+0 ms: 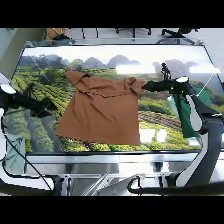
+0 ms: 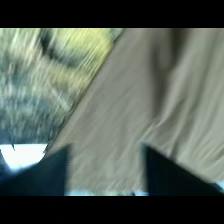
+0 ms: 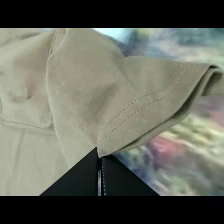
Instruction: Fold the shirts.
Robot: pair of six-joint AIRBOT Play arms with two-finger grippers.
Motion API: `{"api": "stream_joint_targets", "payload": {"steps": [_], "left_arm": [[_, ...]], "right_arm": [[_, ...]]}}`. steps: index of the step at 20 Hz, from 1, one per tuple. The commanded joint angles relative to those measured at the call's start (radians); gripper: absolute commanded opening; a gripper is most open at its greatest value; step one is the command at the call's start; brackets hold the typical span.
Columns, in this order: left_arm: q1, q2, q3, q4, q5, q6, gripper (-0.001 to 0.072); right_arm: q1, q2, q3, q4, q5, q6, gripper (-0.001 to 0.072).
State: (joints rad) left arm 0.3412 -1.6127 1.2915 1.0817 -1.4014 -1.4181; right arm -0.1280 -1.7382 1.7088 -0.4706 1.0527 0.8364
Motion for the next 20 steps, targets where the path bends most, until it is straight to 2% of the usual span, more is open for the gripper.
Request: {"api": "stream_joint_targets", "payload": {"steps": [1,5,13,20], "left_arm": [[0.031,0.024,-0.191,0.0,0.021,0.042,0.0367],[0.031,0.024,-0.272,0.035,0.093,0.049,0.0368],[0.036,0.075,-0.276,0.079,0.134,0.053,0.0367],[0.107,0.142,-0.276,0.077,0.148,0.056,0.0367]], "right_arm": [[0.001,0.0,0.0,0.003,0.027,0.0,0.0014],[0.001,0.0,0.0,0.003,0.029,0.001,0.0014],[0.001,0.0,0.0,0.002,0.029,0.0,0.0014],[0.001,0.0,0.0,0.002,0.028,0.0,0.0014]]}}
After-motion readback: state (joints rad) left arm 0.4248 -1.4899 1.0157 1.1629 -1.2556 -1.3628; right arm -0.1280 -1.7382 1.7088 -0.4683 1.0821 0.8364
